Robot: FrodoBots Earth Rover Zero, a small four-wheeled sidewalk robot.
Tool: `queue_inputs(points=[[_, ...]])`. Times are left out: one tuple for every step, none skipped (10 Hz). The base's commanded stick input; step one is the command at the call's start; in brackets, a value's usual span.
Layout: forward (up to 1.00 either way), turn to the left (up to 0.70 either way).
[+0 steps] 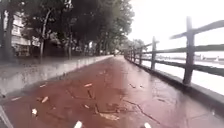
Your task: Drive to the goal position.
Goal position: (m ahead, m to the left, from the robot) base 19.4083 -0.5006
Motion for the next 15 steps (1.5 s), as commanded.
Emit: queue_inputs(points=[[0.50,0.45],[0.50,0.50],[0.50,0.48],[0.50,0.43],[0.50,0.17],[0.50,0.00],[0.50,0.00],[0.50,0.00],[0.50,0.00],[0.50,0.00],[0.50,0.00],[0.50,0.00],[0.50,0.00],[0.50,0.00],[0.50,0.04]])
